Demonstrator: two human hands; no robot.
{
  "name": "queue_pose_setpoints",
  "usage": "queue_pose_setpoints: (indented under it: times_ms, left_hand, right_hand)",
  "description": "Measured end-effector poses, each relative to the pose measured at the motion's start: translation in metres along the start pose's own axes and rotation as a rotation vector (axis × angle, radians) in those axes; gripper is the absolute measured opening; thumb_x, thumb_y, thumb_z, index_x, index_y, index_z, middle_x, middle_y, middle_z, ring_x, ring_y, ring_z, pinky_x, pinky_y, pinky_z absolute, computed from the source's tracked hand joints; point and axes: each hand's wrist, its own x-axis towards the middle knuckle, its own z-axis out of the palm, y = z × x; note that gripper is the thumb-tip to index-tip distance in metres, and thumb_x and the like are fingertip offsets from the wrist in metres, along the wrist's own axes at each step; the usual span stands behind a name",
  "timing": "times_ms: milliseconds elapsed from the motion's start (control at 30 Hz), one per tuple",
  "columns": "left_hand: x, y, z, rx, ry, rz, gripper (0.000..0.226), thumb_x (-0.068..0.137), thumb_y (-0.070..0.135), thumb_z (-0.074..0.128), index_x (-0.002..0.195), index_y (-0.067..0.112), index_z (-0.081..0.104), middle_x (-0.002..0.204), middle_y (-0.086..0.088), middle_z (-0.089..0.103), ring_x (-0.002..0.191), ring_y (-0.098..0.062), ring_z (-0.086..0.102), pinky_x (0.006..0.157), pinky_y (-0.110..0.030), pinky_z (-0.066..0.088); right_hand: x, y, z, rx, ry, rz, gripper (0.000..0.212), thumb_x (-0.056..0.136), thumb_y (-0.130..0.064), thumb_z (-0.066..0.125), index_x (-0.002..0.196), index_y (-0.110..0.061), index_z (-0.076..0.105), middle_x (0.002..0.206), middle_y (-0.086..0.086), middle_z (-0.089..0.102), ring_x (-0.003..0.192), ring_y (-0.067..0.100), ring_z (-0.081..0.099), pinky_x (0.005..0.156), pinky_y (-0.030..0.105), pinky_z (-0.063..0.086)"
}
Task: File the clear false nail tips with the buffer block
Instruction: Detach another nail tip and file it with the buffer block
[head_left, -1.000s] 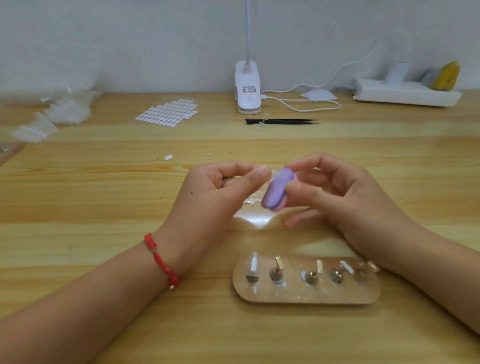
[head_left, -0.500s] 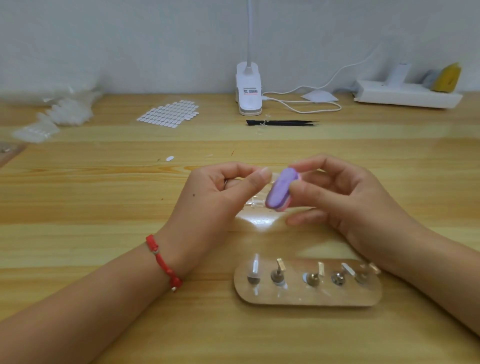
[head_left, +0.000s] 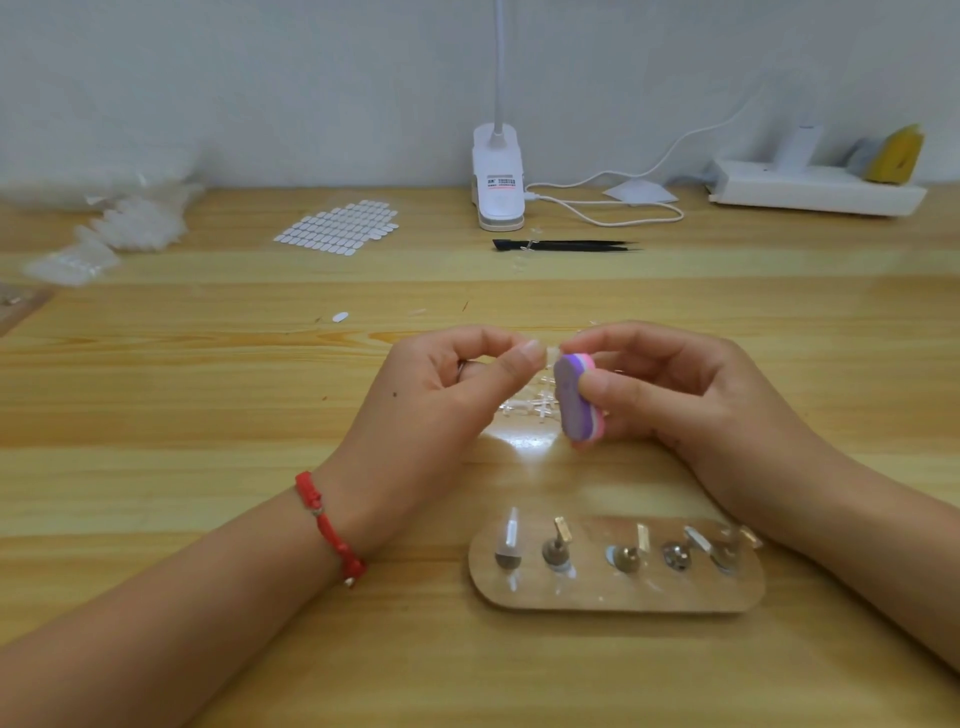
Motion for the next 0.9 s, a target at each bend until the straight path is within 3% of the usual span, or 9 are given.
queue_pose_setpoints:
  times_ms: [100,233,367,467,567,700,833,900]
  left_hand:
    - [-0.0016,-0.0004,0.0009,0.044,-0.019,0.004,0.014,0.082,0.025,0.064,0.074,0.014,0.068,0.047,0.006,0.024,0.043,-0.007,0.019,0.043,-0.011,0.026]
    - [-0.0005,-0.0010,-0.0010,0.044,-0.006,-0.007,0.016,0.085,0.025,0.063,0.077,0.012,0.068,0.047,0.007,0.024,0.041,-0.006,0.018,0.041,-0.014,0.024]
    - [-0.0025,-0.0007,0.0031,0.072,-0.067,0.019,0.015,0.085,0.020,0.065,0.071,0.015,0.067,0.045,0.008,0.024,0.043,-0.006,0.020,0.046,-0.011,0.029]
    - [-0.0025,-0.0003,0.0021,0.058,-0.047,0.015,0.016,0.079,0.028,0.065,0.072,0.013,0.068,0.046,0.007,0.024,0.043,-0.006,0.019,0.043,-0.010,0.027]
    - [-0.0041,0.0008,0.0049,0.077,-0.090,0.040,0.014,0.082,0.021,0.066,0.069,0.016,0.067,0.045,0.008,0.023,0.043,-0.006,0.020,0.045,-0.008,0.028]
    - [-0.0028,0.0010,0.0023,0.042,-0.049,0.030,0.021,0.074,0.034,0.065,0.071,0.013,0.067,0.045,0.009,0.021,0.044,-0.007,0.019,0.044,-0.007,0.029]
    - [-0.0034,0.0000,0.0039,0.079,-0.089,0.044,0.014,0.083,0.021,0.065,0.072,0.013,0.067,0.044,0.010,0.023,0.042,-0.005,0.020,0.045,-0.008,0.028]
    - [-0.0027,0.0000,0.0024,0.056,-0.049,0.047,0.017,0.078,0.031,0.065,0.071,0.015,0.068,0.045,0.010,0.023,0.042,-0.007,0.019,0.044,-0.009,0.027]
  right_hand:
    - [0.0023,0.0000,-0.0018,0.169,0.104,0.026,0.024,0.066,-0.022,0.073,0.089,-0.016,0.077,0.074,0.005,0.071,0.066,0.013,0.067,0.059,0.023,0.056]
    - [0.0004,0.0011,0.0011,0.007,0.038,0.007,0.021,0.068,-0.018,0.080,0.089,-0.021,0.078,0.076,0.001,0.072,0.067,0.012,0.068,0.061,0.022,0.056]
    - [0.0016,0.0011,-0.0021,0.109,0.101,0.020,0.021,0.070,-0.021,0.074,0.090,-0.017,0.077,0.076,0.004,0.071,0.068,0.013,0.067,0.061,0.024,0.056]
    - [0.0019,0.0027,-0.0012,0.044,0.049,0.028,0.019,0.074,-0.020,0.074,0.092,-0.018,0.078,0.080,0.004,0.073,0.069,0.013,0.067,0.060,0.023,0.056]
    - [0.0022,0.0034,-0.0020,0.059,0.074,0.038,0.024,0.071,-0.027,0.072,0.094,-0.021,0.080,0.085,0.003,0.073,0.073,0.014,0.067,0.062,0.024,0.056]
    - [0.0012,0.0038,-0.0024,-0.033,0.021,0.042,0.022,0.077,-0.027,0.069,0.097,-0.026,0.079,0.089,0.001,0.075,0.072,0.015,0.067,0.063,0.025,0.055]
    - [0.0007,0.0041,-0.0026,0.009,0.043,0.020,0.021,0.078,-0.025,0.068,0.096,-0.024,0.079,0.088,0.000,0.074,0.076,0.012,0.067,0.062,0.024,0.055]
    - [0.0001,0.0036,-0.0020,-0.023,0.009,0.024,0.021,0.079,-0.026,0.067,0.097,-0.025,0.079,0.088,0.002,0.074,0.077,0.012,0.065,0.064,0.025,0.055]
